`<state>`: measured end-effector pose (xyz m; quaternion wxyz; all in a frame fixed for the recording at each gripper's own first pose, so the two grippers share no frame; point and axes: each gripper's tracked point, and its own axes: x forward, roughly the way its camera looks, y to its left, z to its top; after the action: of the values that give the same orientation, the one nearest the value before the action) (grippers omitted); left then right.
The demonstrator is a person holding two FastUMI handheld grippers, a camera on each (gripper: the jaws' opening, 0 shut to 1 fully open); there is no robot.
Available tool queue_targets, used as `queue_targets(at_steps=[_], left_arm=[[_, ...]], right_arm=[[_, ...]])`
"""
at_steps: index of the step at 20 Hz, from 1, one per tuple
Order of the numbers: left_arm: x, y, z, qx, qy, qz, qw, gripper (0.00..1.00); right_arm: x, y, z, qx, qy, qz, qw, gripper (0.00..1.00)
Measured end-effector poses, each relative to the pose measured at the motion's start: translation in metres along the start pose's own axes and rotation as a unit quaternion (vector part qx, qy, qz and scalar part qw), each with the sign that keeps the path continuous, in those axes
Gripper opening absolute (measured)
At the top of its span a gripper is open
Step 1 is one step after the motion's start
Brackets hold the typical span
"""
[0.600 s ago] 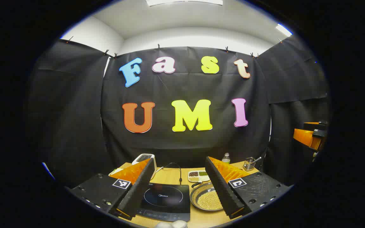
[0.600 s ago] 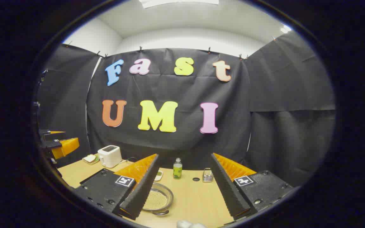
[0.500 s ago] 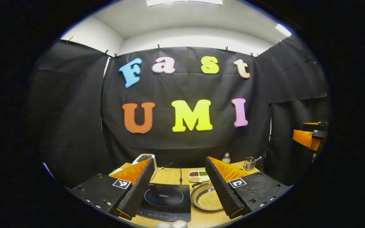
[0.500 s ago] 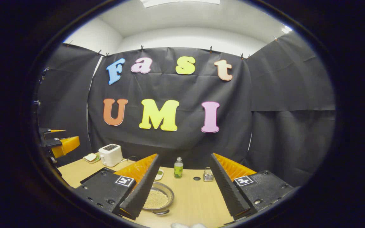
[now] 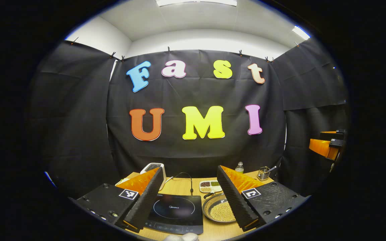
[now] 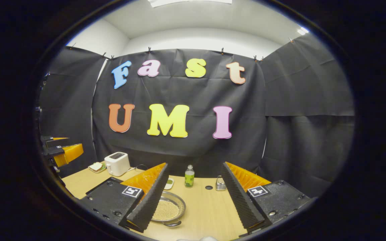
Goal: First push the handle of the pot to place it horizontally, then grasp the pot with both hands and set it on the induction cooktop.
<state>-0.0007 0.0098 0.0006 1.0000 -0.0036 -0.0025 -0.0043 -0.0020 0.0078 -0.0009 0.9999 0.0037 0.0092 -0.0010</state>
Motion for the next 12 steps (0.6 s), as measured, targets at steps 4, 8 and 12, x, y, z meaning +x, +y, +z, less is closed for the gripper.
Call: queue_targets(at_steps=[4, 8, 12], left_arm=[[-0.002, 0.003, -0.001, 0.003, -0.001, -0.001, 1.000, 0.96], [-0.003, 0.005, -0.002, 0.001, 0.001, -0.003, 1.000, 0.96], [-0.004, 0.005, -0.003, 0.001, 0.000, -0.006, 1.000, 0.96]], right_arm=[[-0.001, 0.006, -0.002, 0.002, 0.005, 0.004, 1.000, 0.96], [-0.002, 0.015, -0.002, 0.005, 0.009, 0.020, 1.000, 0.87], [-0.003, 0.016, -0.010, -0.012, 0.031, 0.023, 0.999, 0.38]])
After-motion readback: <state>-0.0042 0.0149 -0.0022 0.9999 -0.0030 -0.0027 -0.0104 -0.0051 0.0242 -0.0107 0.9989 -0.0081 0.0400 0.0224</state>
